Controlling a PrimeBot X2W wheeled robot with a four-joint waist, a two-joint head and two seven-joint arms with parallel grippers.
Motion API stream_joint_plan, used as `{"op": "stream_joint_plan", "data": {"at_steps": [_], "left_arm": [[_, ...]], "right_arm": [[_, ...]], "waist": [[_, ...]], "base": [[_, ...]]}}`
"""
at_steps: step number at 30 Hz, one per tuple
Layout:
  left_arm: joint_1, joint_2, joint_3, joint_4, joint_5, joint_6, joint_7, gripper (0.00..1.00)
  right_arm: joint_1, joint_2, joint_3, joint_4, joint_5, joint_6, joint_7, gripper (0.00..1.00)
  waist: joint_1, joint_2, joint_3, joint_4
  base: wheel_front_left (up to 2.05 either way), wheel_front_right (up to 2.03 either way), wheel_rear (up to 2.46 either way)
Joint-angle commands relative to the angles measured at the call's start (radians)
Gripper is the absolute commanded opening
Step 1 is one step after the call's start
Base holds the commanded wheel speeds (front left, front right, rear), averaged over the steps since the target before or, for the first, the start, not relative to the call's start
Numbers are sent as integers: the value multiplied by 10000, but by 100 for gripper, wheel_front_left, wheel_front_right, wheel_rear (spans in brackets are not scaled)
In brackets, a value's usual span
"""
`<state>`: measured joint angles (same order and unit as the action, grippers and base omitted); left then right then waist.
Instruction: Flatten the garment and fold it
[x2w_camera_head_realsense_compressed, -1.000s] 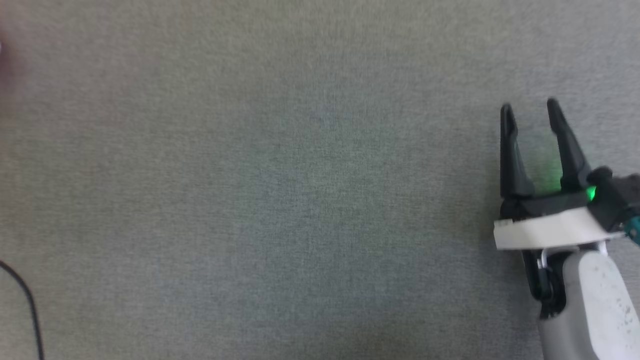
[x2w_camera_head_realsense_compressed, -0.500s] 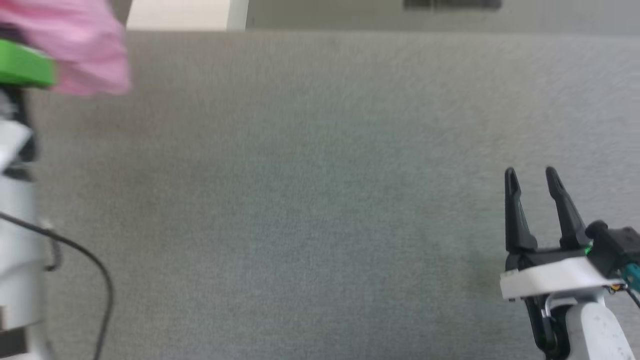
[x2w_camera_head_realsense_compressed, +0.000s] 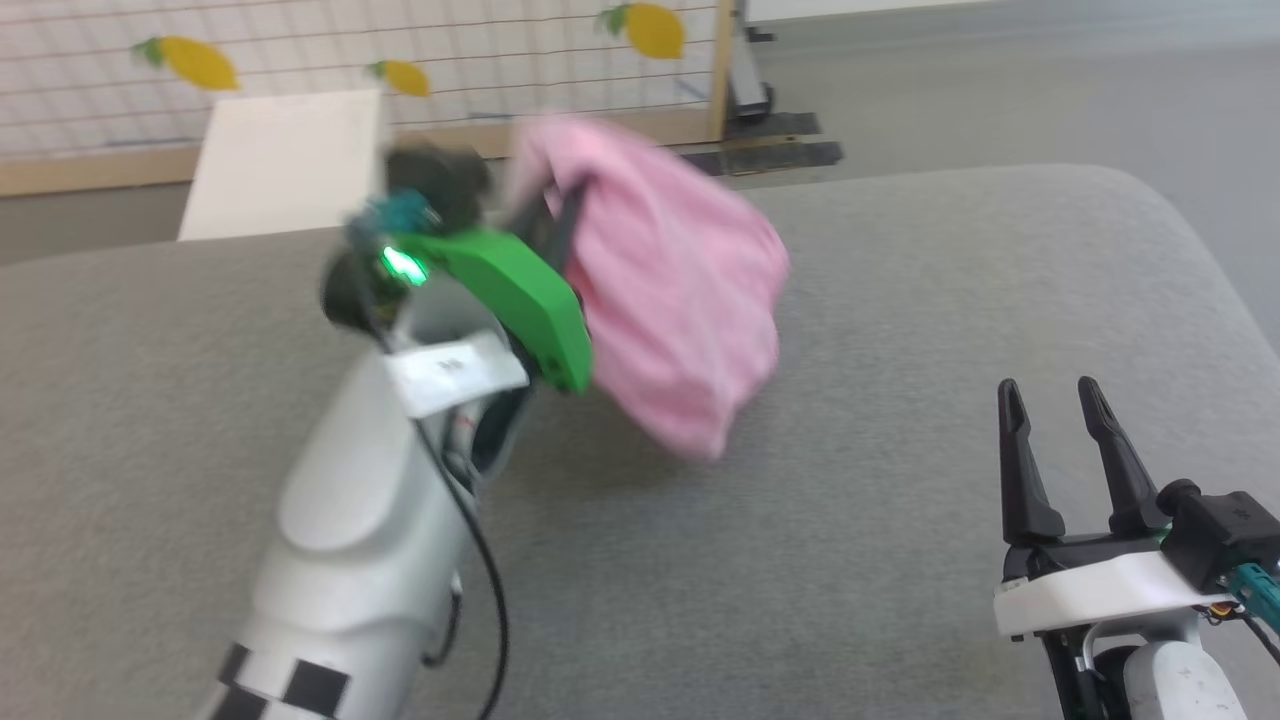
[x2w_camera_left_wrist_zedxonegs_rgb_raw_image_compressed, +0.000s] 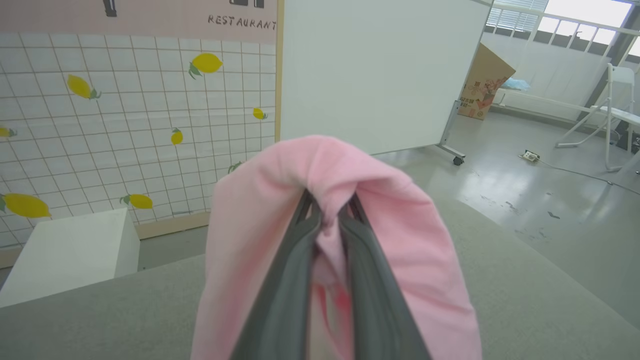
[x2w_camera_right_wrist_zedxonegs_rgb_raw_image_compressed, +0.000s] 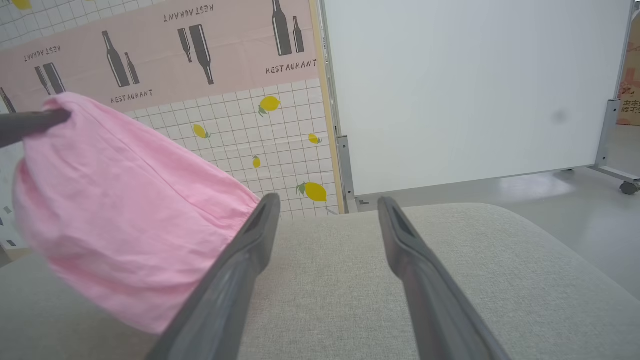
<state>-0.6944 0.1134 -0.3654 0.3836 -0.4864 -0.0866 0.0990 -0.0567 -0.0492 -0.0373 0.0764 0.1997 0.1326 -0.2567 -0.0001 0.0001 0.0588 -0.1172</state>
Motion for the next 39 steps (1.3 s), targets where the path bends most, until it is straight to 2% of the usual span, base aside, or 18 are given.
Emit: {"op": "stream_joint_plan", "data": {"at_steps": [1,4,9,15,16,17,20,22,28,30,34,39], "left_arm": [[272,-105,-123,397,-137,110,286,0],[694,-322,-481,1365,-428,198,1091,0],[1174,-431,-1140,3095,-340,654,2556,0],[1286,-462,-1620,4422,-218,943,3879,0],[1260,-466,-1633,4467,-230,939,3906,29],[1203,-463,-1616,4438,-226,951,3769,100],[1022,-393,-1397,4080,-204,1013,2712,100],[976,-339,-1020,3621,-272,1112,1408,100],[1489,50,-71,1962,-254,946,-2880,100],[1841,202,240,1504,-249,941,-3399,100],[2729,379,1036,193,-57,901,-3596,100],[4224,220,2145,-1564,612,573,-3604,100]], "right_arm": [[94,-10,28,-26,59,-19,-48,100],[145,-10,120,32,110,-19,-48,100],[176,-10,210,61,154,-19,-48,100],[225,-10,147,81,112,-19,-39,100],[226,-10,130,85,113,-19,-32,100],[223,-10,126,84,121,-19,-25,100],[216,-10,167,67,184,-19,-19,100],[198,-10,189,66,224,-19,-20,100],[169,-10,32,-16,248,-19,-28,100],[166,-10,-37,-71,179,-19,-30,100],[135,-10,-139,-165,22,-19,-30,100],[157,-10,-199,-232,-145,-19,33,100]], "waist": [[1,-1,-110,-694],[1,-1,-117,-996],[1,-1,-23,-1365],[1,-1,-18,-1342],[1,-1,-8,-1286],[1,-1,3,-1215],[1,-1,39,-1000],[1,-1,62,-845],[1,-1,149,-189],[1,-1,173,67],[1,-1,206,546],[1,-1,119,943]], "base": [[0,0,0],[0,0,0],[0,0,0],[0,0,0],[0,0,0],[0,0,0],[0,0,0],[0,0,0],[0,0,0],[0,0,0],[0,0,0],[0,0,0]]}}
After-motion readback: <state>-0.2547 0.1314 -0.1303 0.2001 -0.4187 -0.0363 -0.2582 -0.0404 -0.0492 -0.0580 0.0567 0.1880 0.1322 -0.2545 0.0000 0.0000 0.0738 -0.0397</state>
